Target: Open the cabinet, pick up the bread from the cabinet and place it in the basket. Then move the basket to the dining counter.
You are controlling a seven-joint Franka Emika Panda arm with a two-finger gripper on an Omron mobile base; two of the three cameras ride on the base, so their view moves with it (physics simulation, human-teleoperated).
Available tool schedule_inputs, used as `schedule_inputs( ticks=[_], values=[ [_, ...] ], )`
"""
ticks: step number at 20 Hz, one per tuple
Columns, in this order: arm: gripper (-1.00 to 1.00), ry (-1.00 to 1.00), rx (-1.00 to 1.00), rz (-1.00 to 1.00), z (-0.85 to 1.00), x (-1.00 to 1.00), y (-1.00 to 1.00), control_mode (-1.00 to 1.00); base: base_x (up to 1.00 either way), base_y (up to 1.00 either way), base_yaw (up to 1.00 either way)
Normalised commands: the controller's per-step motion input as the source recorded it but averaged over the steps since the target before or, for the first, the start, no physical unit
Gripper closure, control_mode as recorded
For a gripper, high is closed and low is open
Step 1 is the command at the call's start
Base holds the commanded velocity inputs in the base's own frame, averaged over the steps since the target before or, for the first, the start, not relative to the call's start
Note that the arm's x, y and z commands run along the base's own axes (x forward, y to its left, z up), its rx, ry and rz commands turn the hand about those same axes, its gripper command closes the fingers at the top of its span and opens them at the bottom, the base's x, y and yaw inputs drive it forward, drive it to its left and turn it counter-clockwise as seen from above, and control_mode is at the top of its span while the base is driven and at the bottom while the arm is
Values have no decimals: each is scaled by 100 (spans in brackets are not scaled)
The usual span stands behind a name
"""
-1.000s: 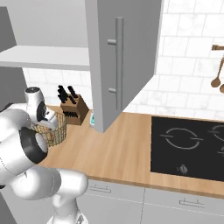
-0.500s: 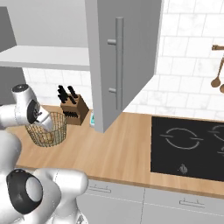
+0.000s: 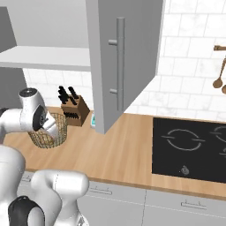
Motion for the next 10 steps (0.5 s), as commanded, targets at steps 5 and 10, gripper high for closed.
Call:
schedule_inputs(
  ticks=[5,10],
  values=[
    [-100,3,20,0,-21,10,-9,-100,0,0,0],
    [-100,13,4,0,-17,37,6,-100,0,0,0]
  ],
)
